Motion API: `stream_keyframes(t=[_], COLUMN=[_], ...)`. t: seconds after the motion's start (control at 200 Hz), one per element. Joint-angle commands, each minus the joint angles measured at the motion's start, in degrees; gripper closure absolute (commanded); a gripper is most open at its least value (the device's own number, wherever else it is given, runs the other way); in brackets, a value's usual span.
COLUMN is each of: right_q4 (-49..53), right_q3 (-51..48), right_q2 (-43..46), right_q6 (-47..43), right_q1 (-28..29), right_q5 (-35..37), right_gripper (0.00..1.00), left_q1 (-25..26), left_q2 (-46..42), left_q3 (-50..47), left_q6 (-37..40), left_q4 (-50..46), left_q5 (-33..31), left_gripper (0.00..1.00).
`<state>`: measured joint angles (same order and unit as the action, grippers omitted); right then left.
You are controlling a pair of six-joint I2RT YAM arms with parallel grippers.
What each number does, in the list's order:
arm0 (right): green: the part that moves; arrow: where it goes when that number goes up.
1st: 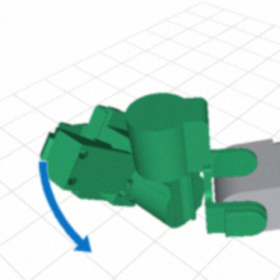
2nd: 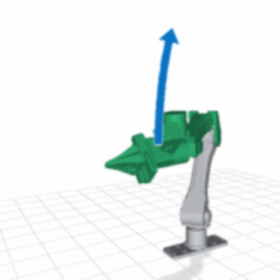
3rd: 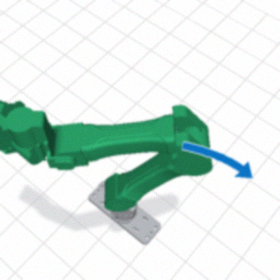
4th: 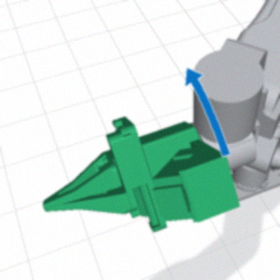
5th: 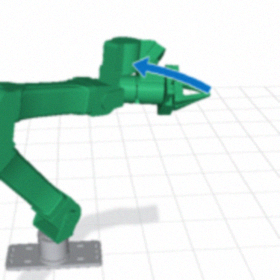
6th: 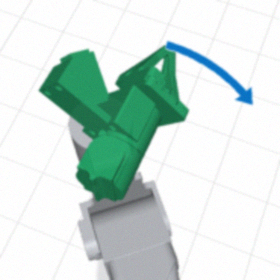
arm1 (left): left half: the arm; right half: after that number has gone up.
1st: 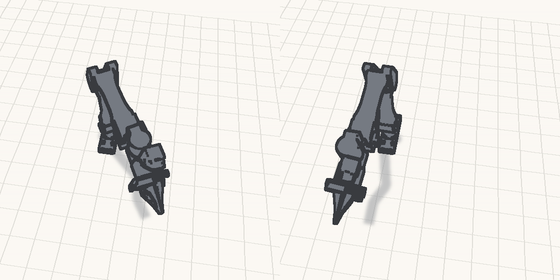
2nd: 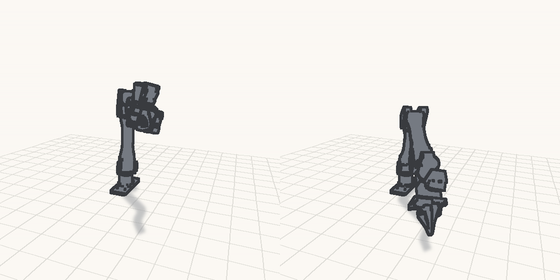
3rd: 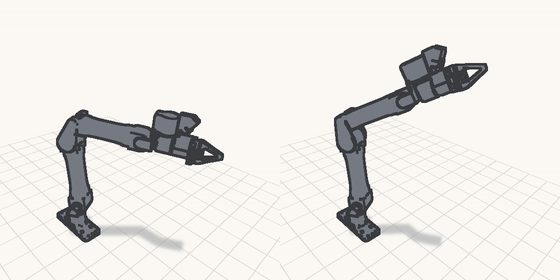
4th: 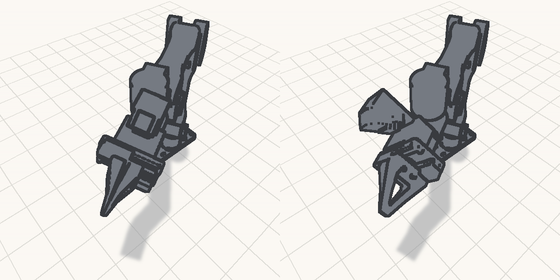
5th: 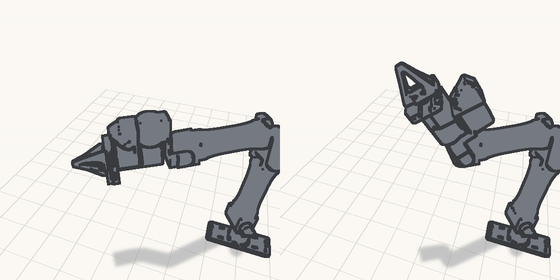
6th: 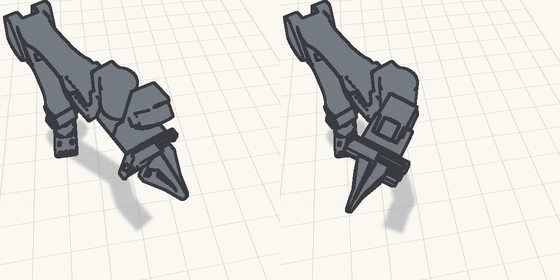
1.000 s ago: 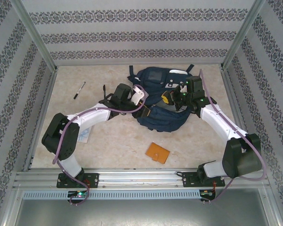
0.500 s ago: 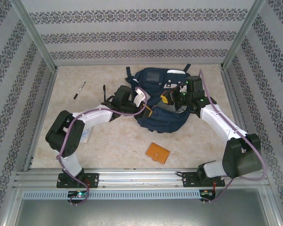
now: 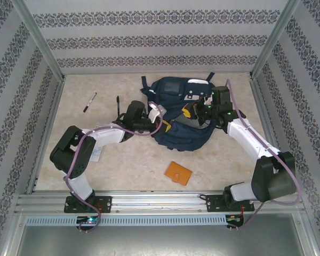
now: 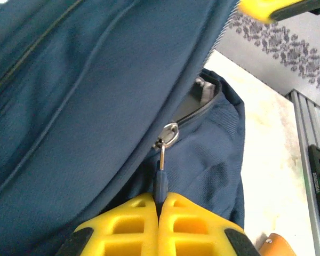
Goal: Pack the student bag
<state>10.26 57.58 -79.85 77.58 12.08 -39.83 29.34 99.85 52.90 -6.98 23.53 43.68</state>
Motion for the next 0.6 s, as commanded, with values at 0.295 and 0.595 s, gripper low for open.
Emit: stream_keyframes(t=[0.295, 0.595], right_q4=[-0.2, 12.5], right_q3=[-2.9, -6.6], right_q2=[2.8, 10.7], right_q6=[-1.5, 4.0], right_q1=[-2.7, 10.7], right_q5=[-3.2, 31.2], right_gripper=[0.67, 0.18], left_q1=[-5.3, 5.1], left_q2=[-5.4, -5.3], left_q3=[-4.6, -1.1], left_q6=[-4.7, -11.7], left_q4=[-2.4, 3.1], left_q5=[-11.2, -9.2], left_gripper=[1.0, 1.0])
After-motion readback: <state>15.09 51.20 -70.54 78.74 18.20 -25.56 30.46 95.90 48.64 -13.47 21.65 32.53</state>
